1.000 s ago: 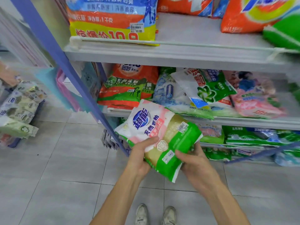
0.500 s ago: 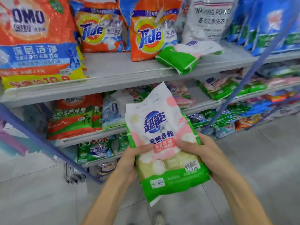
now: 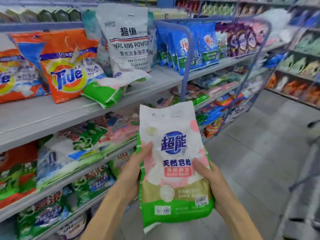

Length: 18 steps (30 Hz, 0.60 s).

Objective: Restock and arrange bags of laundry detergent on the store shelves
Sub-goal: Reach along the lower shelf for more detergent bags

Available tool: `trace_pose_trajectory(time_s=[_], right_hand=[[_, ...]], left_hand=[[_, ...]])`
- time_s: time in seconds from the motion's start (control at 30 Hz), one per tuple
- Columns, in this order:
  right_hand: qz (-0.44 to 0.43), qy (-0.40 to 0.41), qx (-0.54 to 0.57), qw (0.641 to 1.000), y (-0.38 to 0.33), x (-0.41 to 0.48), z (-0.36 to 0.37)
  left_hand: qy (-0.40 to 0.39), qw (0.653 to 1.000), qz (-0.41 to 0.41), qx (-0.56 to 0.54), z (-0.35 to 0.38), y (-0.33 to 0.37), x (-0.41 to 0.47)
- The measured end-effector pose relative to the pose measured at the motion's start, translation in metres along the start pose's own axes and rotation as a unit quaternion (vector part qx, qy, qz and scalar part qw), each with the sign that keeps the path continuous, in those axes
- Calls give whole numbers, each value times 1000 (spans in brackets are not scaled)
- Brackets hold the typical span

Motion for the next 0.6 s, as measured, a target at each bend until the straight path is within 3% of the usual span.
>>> trace_pose_trajectory(time_s=[0.47, 0.6], right_hand=[[5, 17, 83, 996, -76, 58, -196], [24, 1, 66, 998, -97, 94, -231]], left_hand=[[14, 999, 27, 42, 168, -75, 121], [49, 999, -8, 22, 197, -82, 171]])
Point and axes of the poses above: each hand's wrist, its own x-axis towards the middle knuckle, its own z-axis out of the palm, y = z × x, the point moved 10 cm from there along x, towards the middle knuckle, and after that the axes turned 2 degrees about z, right-handed, at the moved point
